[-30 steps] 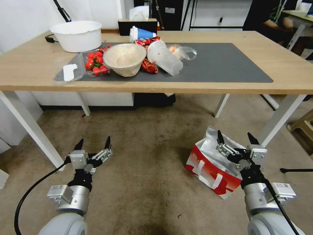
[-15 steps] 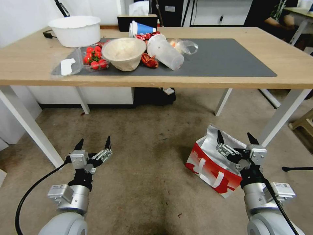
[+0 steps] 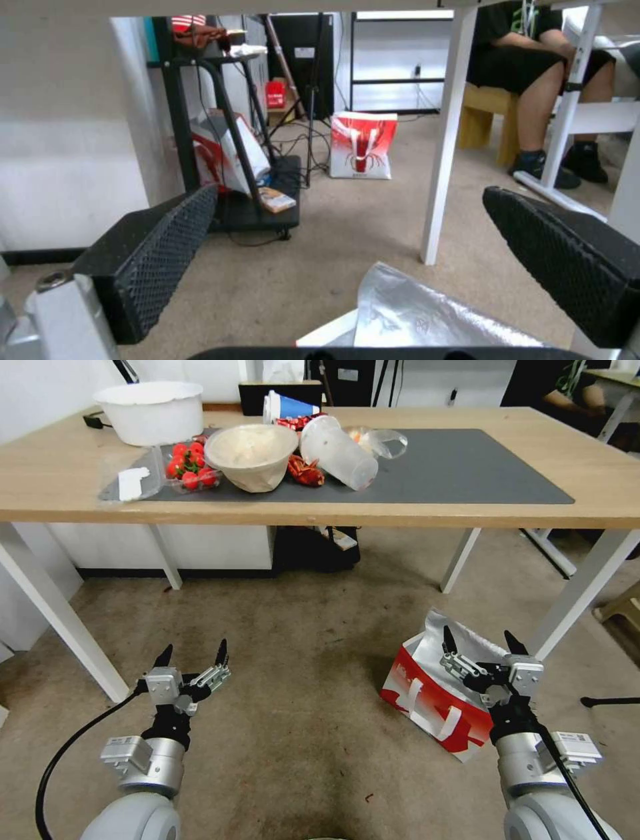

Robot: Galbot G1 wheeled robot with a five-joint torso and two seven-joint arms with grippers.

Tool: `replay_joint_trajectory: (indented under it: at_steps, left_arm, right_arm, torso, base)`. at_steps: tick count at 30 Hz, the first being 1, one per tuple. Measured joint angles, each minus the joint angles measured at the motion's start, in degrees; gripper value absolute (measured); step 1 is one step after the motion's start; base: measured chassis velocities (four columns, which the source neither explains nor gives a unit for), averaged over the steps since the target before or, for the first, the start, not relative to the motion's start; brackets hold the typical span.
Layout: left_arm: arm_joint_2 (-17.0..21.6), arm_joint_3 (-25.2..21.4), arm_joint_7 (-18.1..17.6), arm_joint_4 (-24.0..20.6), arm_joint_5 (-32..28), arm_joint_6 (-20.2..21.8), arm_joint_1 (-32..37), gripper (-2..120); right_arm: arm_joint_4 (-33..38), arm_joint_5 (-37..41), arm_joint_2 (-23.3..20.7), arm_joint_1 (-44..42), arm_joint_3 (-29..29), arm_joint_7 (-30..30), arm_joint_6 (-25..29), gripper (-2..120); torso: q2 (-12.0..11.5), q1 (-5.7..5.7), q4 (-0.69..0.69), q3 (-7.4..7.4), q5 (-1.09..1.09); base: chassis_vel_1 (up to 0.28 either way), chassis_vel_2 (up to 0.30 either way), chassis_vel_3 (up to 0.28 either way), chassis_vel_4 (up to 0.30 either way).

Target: Pick up the food delivery bag from the floor and place it on the table.

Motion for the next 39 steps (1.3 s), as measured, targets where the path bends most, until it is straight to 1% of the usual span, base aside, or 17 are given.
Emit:
replay_joint_trajectory:
  at_steps: [1,3,9,11,12,15,16,19,27,39]
  left_arm:
    - [0.0,0.0,0.0,0.0,0.0,0.0,0.0,100]
    - [0.0,0.1,0.0,0.0,0.1,-0.1,0.1,100]
    - [0.0,0.1,0.0,0.0,0.1,-0.1,0.1,100]
    - [0.1,0.0,0.0,0.0,0.1,-0.1,0.1,100]
    - [0.1,0.0,0.0,0.0,0.1,-0.1,0.1,100]
    - [0.1,0.0,0.0,-0.1,0.1,-0.2,0.1,100]
    - [0.1,0.0,0.0,-0.1,0.1,-0.2,0.1,100]
    - [0.1,-0.1,0.1,-0.1,0.1,-0.2,0.1,100]
    - [0.1,-0.1,0.1,-0.2,0.1,-0.2,0.1,100]
    - [0.0,-0.2,0.1,-0.2,0.1,-0.3,0.3,100]
  right_arm:
    - [0.0,0.0,0.0,0.0,0.0,0.0,0.0,100]
    - [0.0,0.0,0.0,0.0,0.1,0.0,0.0,100]
    - [0.0,0.0,0.0,0.0,0.1,0.0,0.0,100]
    - [0.0,0.1,-0.1,0.1,0.1,0.0,0.0,100]
    - [0.0,0.1,-0.1,0.1,0.1,0.0,0.0,100]
    - [0.0,0.1,-0.2,0.1,0.1,0.0,0.0,100]
    - [0.0,0.1,-0.2,0.1,0.1,0.0,0.0,100]
    - [0.0,0.1,-0.2,0.1,0.1,0.0,0.0,100]
    - [0.0,0.1,-0.5,0.1,0.1,0.0,0.0,100]
    - [0.1,0.4,-1.0,0.1,0.5,-0.1,-0.1,100]
  torso:
    - [0.0,0.0,0.0,0.0,0.0]
    - [-0.7,-0.07,0.0,-0.63,0.0]
    - [-1.6,-0.15,0.0,-1.47,0.0]
    - [-2.5,-0.28,0.0,-2.24,0.0]
    - [-2.5,-0.28,0.0,-2.24,0.0]
    - [-3.4,-0.31,0.0,-3.07,0.0]
    - [-3.4,-0.31,0.0,-3.07,0.0]
    - [-4.3,-0.34,0.0,-3.79,0.0]
    - [-4.9,-0.5,0.0,-3.78,0.0]
    - [-4.8,-0.54,0.0,-3.78,0.0]
  base:
    - [0.0,0.0,0.0,0.0]
    - [0.0,0.0,0.0,0.0]
    - [0.0,0.0,0.0,0.0]
    - [0.0,0.0,0.0,0.0]
    - [0.0,0.0,0.0,0.0]
    - [0.0,0.0,0.0,0.0]
    - [0.0,0.0,0.0,0.0]
    - [0.0,0.0,0.0,0.0]
    - [0.0,0.0,0.0,0.0]
    - [0.0,0.0,0.0,0.0]
